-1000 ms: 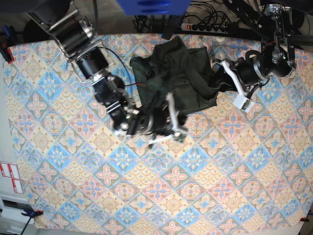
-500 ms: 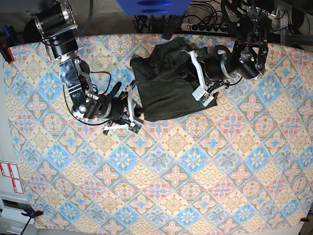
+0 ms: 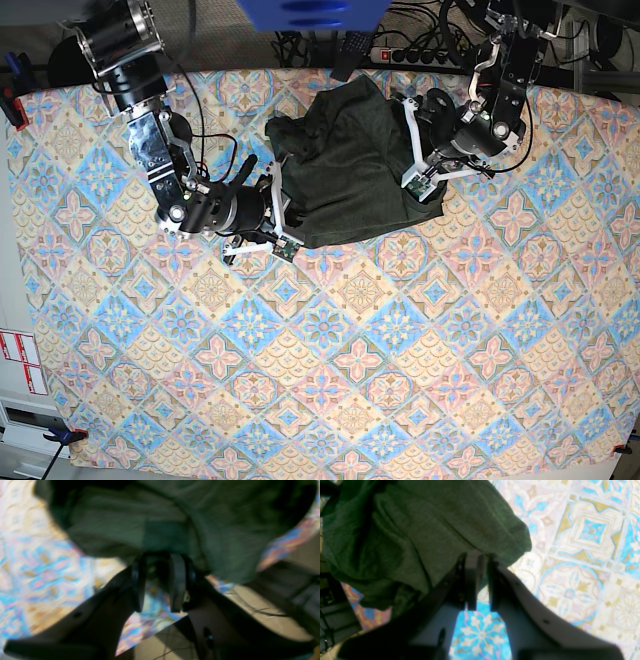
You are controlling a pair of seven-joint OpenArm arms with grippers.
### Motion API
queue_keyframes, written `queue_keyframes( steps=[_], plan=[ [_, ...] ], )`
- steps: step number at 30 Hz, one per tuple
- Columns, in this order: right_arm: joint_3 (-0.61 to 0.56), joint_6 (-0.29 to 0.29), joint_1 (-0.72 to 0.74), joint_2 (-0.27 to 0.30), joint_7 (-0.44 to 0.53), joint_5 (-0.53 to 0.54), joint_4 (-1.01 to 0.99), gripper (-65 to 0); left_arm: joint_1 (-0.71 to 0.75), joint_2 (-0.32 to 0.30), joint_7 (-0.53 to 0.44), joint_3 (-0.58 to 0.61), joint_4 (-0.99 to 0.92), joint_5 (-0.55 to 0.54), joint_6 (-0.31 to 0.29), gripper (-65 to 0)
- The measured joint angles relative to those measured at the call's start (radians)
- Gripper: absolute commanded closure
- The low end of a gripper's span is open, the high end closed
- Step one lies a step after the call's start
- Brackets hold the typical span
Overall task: Fold the T-shirt properly
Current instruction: 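Grasp the bundle's edge nearest the left gripper with the left gripper, then pull the held edge outward with the left gripper to flatten the bundle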
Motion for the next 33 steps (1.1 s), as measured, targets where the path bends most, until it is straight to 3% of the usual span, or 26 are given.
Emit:
queue_keyframes(
  steps=[4,8,12,17,29,33],
  plan=[
    [0.001,0.0,0.0,0.005,-0.003,-0.007,0.0,-7.5,0.01,-0.01,0.008,-0.008,0.044,-0.017,0.0,-14.9],
    [0.0,0.0,0.0,0.003,-0.003,-0.003,0.0,-7.5,0.062,0.002,0.0,-0.03,0.098,-0.192,-0.003,-19.4],
    [0.001,0.0,-0.002,0.005,-0.004,-0.007,0.003,-7.5,0.135,0.013,0.014,-0.193,0.094,-0.298,0.005,-27.8],
    [0.0,0.0,-0.023,-0.001,-0.003,-0.004,0.004,-7.5,0.193,0.07,0.007,-0.409,0.094,-0.419,0.005,-38.2],
    [0.001,0.0,-0.019,0.002,-0.006,-0.004,0.005,-7.5,0.157,0.12,0.006,-0.446,-0.072,-0.454,0.0,-38.8],
    [0.0,0.0,-0.02,0.001,-0.003,-0.003,0.006,-7.5,0.139,0.126,0.002,-0.42,-0.098,-0.517,0.0,-38.8]
  ],
)
